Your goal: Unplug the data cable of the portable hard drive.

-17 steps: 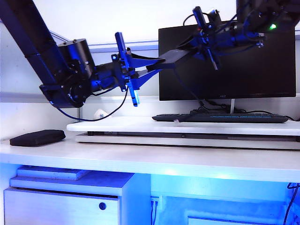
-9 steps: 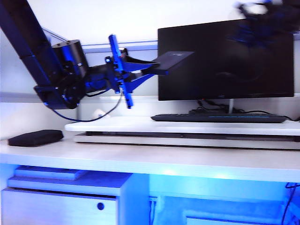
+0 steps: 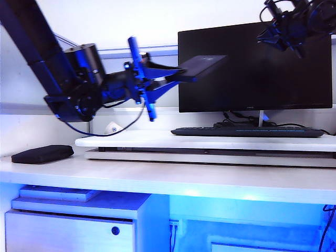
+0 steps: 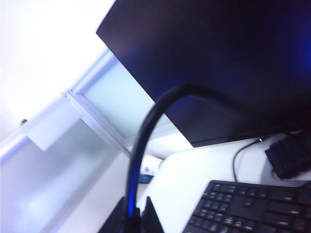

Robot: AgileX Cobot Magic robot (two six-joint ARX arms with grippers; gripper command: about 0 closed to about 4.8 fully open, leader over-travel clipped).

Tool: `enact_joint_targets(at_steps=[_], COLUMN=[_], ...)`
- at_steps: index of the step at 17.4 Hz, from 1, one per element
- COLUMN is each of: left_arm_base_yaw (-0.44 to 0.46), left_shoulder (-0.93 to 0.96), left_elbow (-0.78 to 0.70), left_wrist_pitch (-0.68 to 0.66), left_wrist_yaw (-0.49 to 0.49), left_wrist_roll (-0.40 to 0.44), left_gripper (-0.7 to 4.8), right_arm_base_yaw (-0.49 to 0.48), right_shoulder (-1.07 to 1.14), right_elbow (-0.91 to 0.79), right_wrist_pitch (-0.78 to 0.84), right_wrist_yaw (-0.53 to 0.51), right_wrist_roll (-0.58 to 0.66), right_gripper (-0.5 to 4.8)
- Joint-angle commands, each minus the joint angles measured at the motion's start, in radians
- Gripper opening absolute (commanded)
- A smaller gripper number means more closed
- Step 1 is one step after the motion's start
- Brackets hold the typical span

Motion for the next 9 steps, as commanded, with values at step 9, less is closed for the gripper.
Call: enact_joint_targets(at_steps=[9], left_arm_base_yaw=[0.111], left_shoulder=[-0.008], left_elbow=[0.006], left_wrist_pitch=[-0.406], left_wrist_yaw=[-0.46], left_wrist_roll=[0.323], left_gripper=[-0.06], right_arm_base_yaw=[-0.039], right_shoulder=[0.055], right_elbow=[0.005], right_wrist_pitch=[-0.087], right_wrist_yaw=[0.051], right_wrist_roll=[-0.067], right_gripper=[-0.06])
